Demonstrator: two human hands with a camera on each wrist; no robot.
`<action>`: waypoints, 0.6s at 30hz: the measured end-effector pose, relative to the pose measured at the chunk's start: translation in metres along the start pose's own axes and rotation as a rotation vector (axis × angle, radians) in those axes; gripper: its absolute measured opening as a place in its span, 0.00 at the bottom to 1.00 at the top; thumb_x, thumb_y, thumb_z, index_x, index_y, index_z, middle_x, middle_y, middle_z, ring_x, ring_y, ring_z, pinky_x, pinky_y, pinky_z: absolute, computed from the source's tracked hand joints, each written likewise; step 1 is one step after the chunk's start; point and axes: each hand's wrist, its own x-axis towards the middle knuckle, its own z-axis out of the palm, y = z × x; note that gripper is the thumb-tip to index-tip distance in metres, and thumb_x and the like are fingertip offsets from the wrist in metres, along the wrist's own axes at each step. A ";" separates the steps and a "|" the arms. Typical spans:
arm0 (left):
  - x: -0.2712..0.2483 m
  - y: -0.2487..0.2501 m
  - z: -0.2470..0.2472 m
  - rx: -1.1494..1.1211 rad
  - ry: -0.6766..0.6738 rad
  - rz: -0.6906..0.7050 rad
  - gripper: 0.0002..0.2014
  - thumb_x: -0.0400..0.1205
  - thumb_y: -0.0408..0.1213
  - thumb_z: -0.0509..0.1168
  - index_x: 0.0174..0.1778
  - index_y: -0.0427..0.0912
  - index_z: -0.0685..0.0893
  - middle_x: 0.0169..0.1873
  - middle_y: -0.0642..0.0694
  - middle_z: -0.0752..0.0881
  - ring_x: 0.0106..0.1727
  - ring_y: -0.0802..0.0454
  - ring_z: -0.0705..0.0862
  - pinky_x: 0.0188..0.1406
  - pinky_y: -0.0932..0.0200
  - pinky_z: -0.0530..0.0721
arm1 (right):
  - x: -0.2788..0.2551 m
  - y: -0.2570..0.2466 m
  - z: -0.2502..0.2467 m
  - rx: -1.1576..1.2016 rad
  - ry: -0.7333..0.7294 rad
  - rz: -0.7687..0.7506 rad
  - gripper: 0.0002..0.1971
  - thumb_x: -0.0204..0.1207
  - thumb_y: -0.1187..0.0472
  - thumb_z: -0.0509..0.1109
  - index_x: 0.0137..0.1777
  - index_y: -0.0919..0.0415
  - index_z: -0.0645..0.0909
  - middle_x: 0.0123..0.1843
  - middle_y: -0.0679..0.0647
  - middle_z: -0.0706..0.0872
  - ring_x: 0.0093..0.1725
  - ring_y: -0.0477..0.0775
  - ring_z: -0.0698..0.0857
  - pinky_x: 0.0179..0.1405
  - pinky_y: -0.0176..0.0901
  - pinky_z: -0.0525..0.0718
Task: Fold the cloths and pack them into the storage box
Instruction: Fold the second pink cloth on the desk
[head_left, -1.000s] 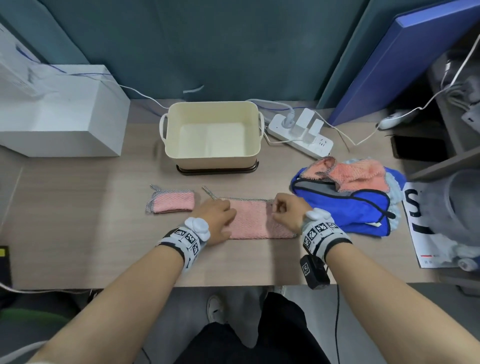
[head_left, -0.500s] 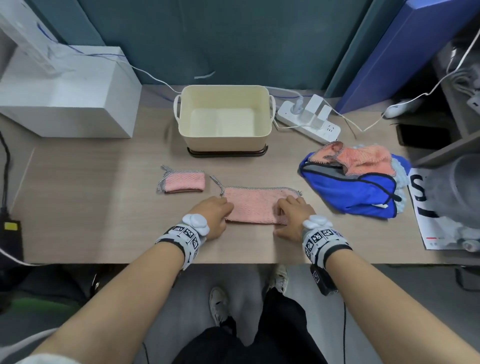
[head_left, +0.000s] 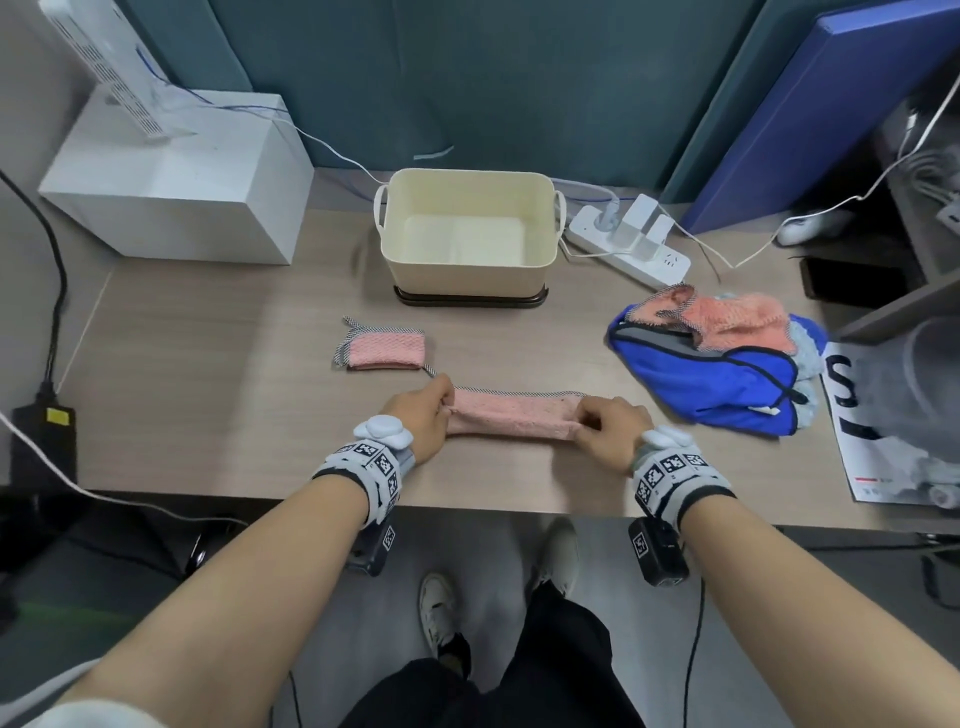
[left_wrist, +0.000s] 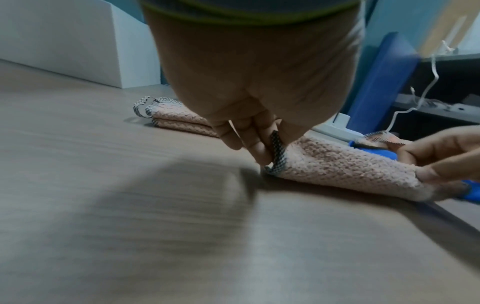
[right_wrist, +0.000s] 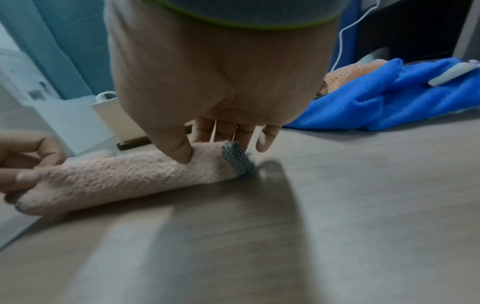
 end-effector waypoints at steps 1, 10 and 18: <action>0.003 0.001 -0.001 -0.003 0.022 -0.029 0.07 0.83 0.41 0.60 0.50 0.58 0.69 0.34 0.48 0.85 0.33 0.43 0.83 0.34 0.48 0.86 | 0.002 0.003 -0.004 0.019 0.003 0.012 0.06 0.77 0.46 0.70 0.48 0.45 0.82 0.48 0.44 0.90 0.50 0.56 0.85 0.59 0.49 0.79; 0.031 0.003 0.010 -0.021 0.129 -0.153 0.07 0.83 0.42 0.62 0.54 0.57 0.71 0.34 0.50 0.84 0.35 0.45 0.83 0.33 0.54 0.81 | 0.037 0.022 -0.009 0.254 0.110 0.081 0.09 0.82 0.49 0.71 0.40 0.41 0.76 0.41 0.42 0.87 0.44 0.51 0.87 0.47 0.49 0.86; 0.036 0.003 0.014 0.128 0.192 -0.175 0.10 0.82 0.47 0.67 0.54 0.53 0.73 0.39 0.52 0.85 0.39 0.42 0.84 0.39 0.50 0.84 | 0.050 0.025 -0.011 0.109 0.082 0.149 0.10 0.77 0.42 0.72 0.44 0.39 0.72 0.43 0.41 0.86 0.47 0.55 0.85 0.49 0.51 0.86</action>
